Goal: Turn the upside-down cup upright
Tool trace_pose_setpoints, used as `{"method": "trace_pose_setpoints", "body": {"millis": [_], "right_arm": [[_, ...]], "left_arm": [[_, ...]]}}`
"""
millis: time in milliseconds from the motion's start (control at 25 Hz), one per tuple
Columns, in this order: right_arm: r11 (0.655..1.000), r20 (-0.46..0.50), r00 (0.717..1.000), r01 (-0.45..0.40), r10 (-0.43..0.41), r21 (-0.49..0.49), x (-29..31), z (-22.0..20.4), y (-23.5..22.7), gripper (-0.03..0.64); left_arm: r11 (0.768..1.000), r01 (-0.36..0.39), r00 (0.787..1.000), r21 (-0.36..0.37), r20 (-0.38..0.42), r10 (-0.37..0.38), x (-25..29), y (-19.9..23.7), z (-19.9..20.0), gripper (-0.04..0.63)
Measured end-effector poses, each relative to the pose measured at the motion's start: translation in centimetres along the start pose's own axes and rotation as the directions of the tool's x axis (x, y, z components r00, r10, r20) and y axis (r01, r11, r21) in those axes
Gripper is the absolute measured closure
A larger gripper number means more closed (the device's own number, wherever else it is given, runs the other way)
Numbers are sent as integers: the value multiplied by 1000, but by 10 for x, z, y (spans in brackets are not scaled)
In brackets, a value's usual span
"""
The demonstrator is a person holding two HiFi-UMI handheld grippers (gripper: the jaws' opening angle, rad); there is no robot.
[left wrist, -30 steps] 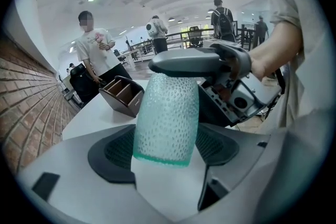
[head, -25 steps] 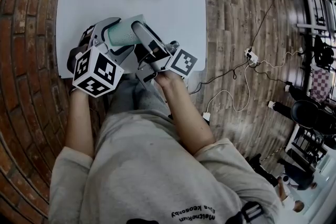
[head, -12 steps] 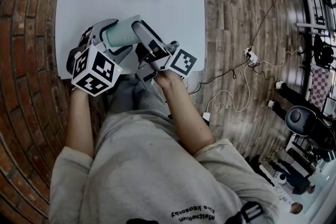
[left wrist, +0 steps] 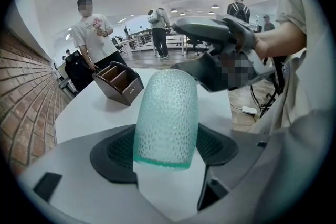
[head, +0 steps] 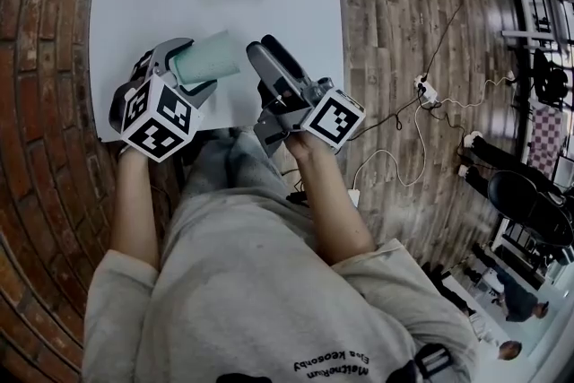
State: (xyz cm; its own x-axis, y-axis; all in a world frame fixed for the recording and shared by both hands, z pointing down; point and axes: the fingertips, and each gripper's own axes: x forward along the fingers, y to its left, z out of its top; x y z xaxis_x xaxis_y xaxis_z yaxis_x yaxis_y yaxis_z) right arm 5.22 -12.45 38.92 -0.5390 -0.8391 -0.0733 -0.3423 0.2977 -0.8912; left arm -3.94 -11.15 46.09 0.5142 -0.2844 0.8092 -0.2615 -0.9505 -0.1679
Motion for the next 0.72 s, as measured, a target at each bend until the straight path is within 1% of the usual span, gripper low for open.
{"method": "trace_pose_setpoints", "body": {"millis": [40, 120, 160, 200, 280, 400, 480, 600, 720], "right_arm": [[1000, -2, 1000, 8, -8, -26, -5, 3, 3, 297], [997, 2, 1000, 19, -19, -75, -13, 8, 8, 468], [995, 1, 1000, 19, -19, -95, -16, 9, 11, 542], [994, -3, 1000, 15, -15, -111, -17, 9, 14, 579], [990, -23, 1000, 4, -7, -139, -17, 7, 19, 606], [979, -88, 996, -4, -14, -204, -13, -1, 26, 609], [963, -152, 988, -8, -34, -269, -9, -11, 32, 609], [920, -256, 962, -14, -95, -392, -2, -30, 37, 611], [853, -329, 925, -9, -191, -522, 4, -49, 36, 611]], "left_arm": [[1000, 5, 1000, 1, -9, -5, 0, -1, -1, 256], [1000, 12, 1000, 2, -27, -12, 1, -1, -3, 256], [1000, 15, 999, 5, -39, -15, 2, -1, -4, 256], [1000, 17, 998, 7, -53, -17, 2, 0, -6, 256], [1000, 23, 997, 8, -79, -22, 3, 0, -8, 256], [999, 33, 993, 7, -113, -32, 3, 0, -10, 256], [999, 40, 989, 13, -140, -38, 3, -1, -11, 256], [999, 47, 985, 26, -168, -42, 4, -3, -14, 256], [998, 52, 983, 35, -180, -45, 5, -5, -14, 256]]}}
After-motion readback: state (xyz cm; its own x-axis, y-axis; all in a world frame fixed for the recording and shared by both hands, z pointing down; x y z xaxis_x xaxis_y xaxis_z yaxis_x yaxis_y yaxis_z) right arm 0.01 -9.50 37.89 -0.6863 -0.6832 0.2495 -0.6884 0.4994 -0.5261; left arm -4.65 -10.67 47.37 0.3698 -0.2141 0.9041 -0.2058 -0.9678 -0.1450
